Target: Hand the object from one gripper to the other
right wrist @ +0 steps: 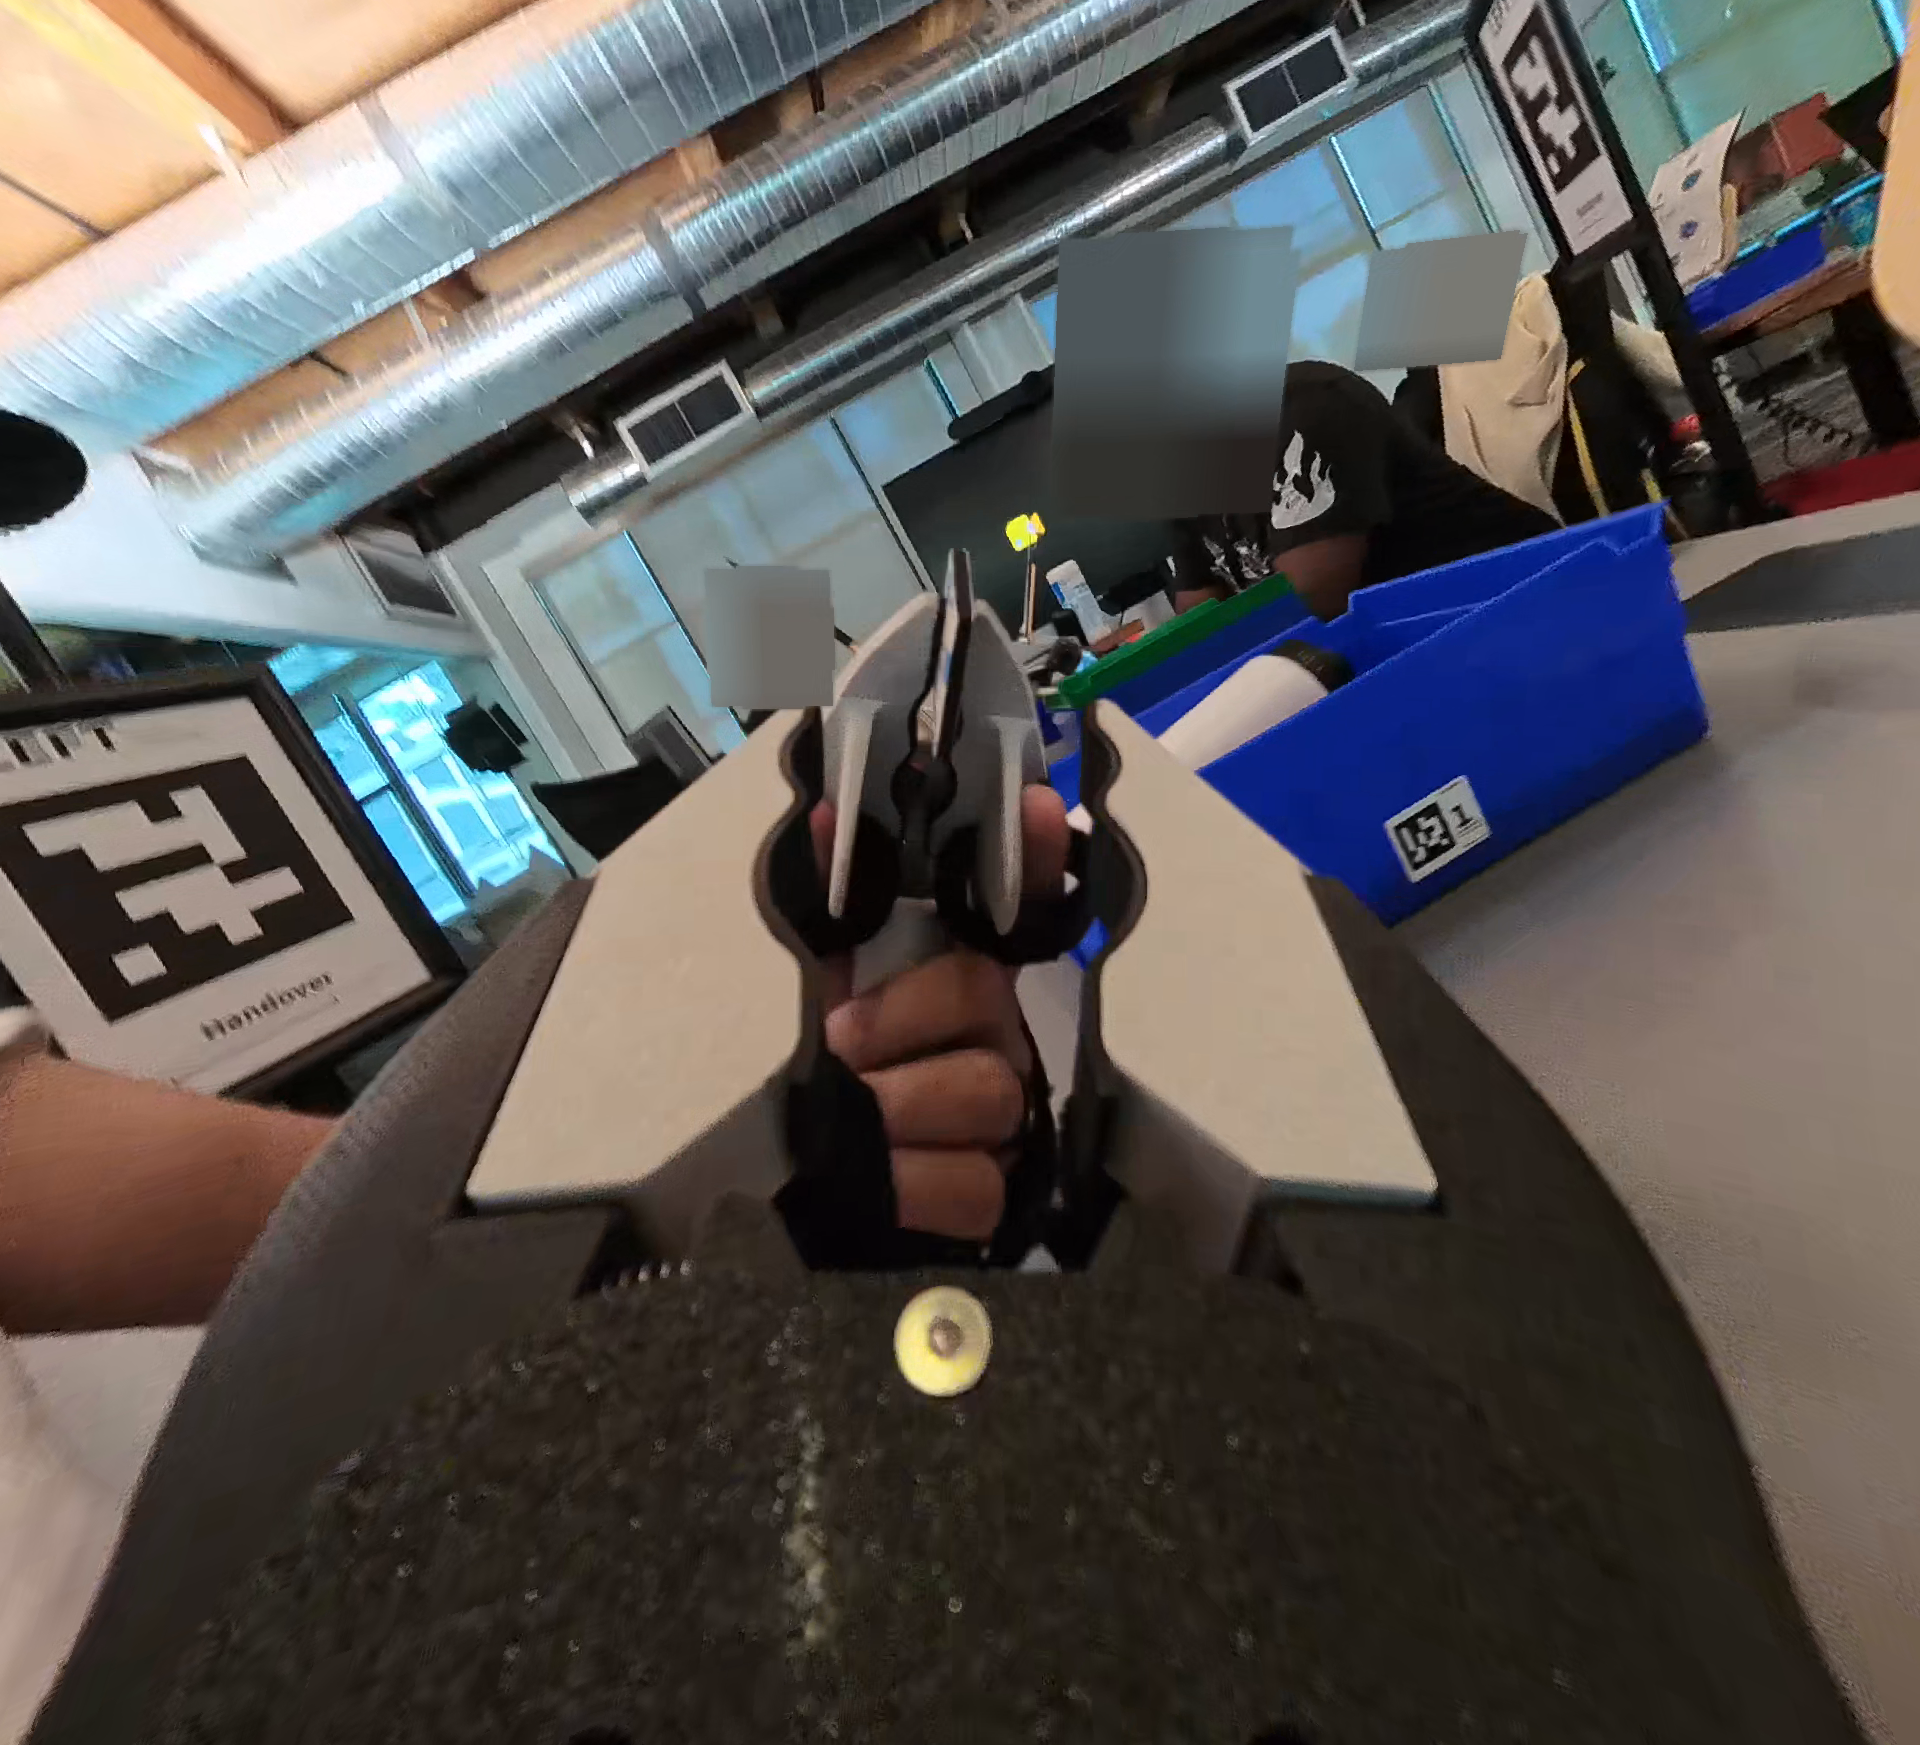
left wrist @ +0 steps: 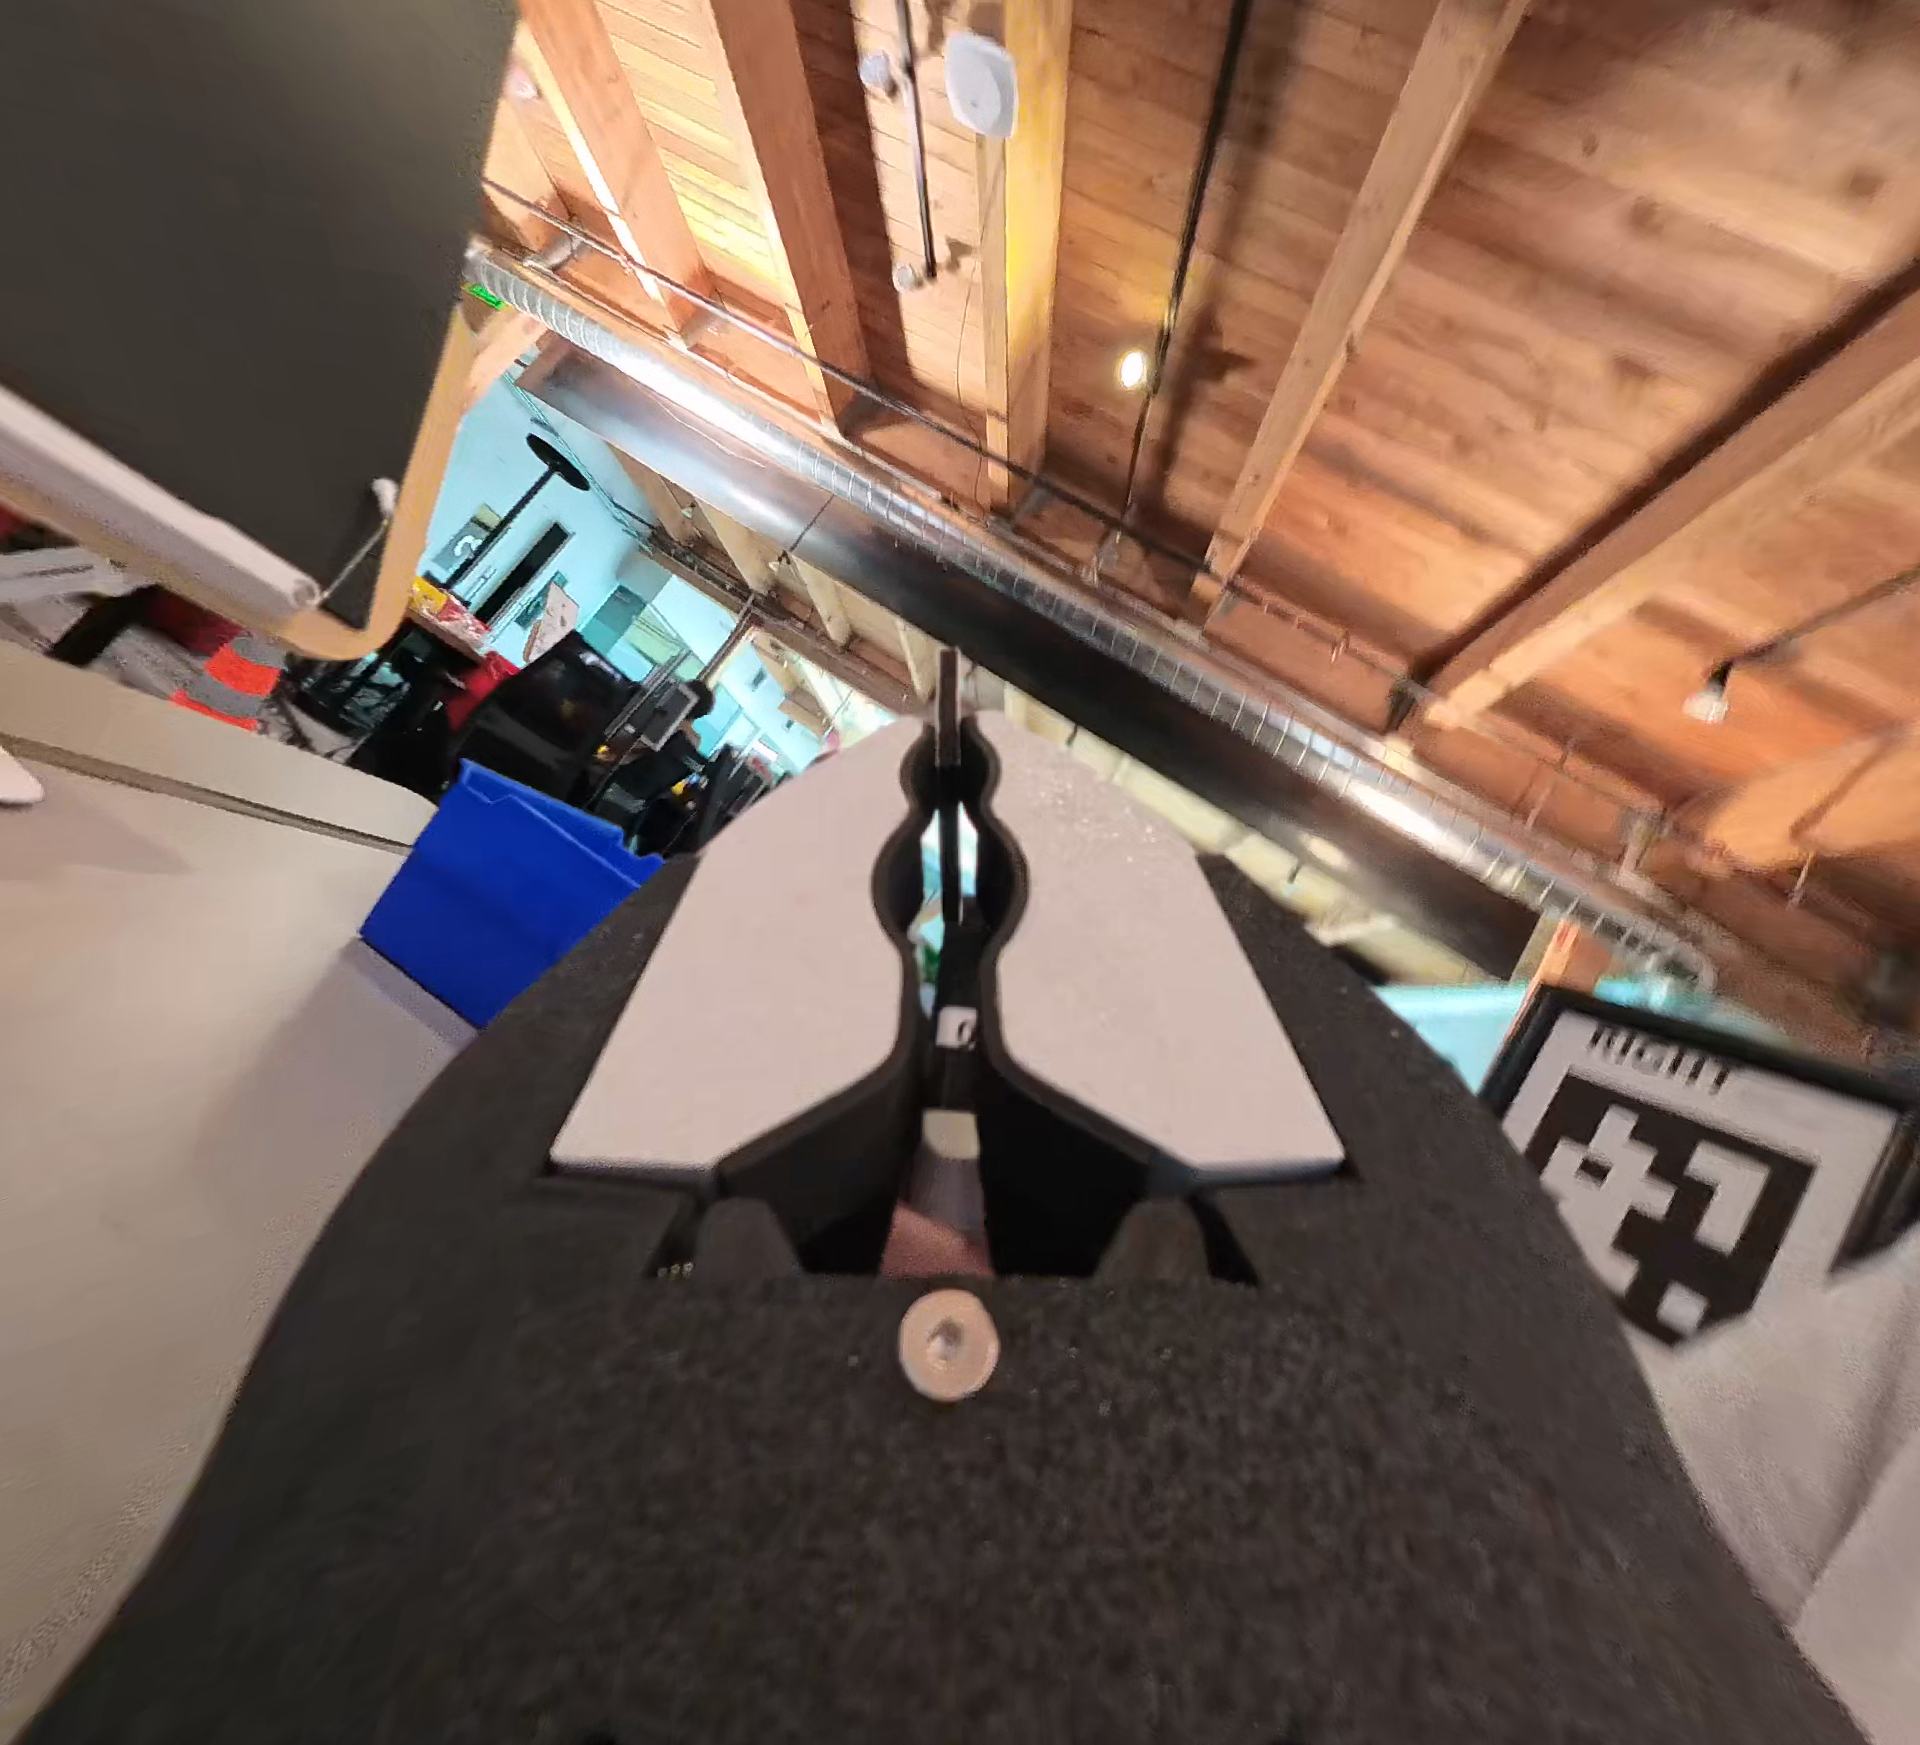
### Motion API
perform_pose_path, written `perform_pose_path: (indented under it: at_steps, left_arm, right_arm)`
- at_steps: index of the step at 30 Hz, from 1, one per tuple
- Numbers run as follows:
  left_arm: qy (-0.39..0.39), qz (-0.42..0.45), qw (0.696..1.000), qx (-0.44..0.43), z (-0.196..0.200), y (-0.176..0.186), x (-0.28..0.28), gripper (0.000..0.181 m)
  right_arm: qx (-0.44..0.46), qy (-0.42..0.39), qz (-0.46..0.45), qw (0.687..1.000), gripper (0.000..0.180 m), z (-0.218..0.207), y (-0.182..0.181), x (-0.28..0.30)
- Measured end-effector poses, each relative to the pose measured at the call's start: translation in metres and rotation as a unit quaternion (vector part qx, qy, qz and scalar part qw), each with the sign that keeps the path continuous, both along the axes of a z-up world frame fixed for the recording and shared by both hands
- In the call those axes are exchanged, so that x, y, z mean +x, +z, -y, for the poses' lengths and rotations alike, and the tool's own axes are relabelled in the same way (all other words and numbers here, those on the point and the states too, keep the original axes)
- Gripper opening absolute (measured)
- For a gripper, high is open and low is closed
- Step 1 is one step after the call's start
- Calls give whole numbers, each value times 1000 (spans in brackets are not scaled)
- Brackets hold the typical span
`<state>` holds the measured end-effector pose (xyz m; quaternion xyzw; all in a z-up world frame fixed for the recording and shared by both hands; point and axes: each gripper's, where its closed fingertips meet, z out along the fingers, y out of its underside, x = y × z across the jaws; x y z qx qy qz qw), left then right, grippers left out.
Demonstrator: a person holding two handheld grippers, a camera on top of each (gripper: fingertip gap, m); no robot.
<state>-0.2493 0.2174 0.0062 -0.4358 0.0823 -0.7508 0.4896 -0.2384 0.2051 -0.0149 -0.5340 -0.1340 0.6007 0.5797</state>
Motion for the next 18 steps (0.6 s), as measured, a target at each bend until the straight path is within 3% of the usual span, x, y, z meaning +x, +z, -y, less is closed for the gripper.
perform_pose_path:
  at_steps: [6,8,14,18]
  left_arm:
    - [-15,15,1000,-12,16,1,6,3]
    - [-15,14,1000,-9,18,1,9,3]
    - [-23,-52,998,5,20,-10,21,3]
    - [-31,-174,982,70,21,-25,22,22]
  right_arm:
    - [-2,19,-45,999,29,14,8,-9]
    - [-16,16,-33,999,3,13,6,-6]
    - [-51,72,-18,996,2,10,-2,12]
    - [-92,67,43,993,3,-4,-14,38]
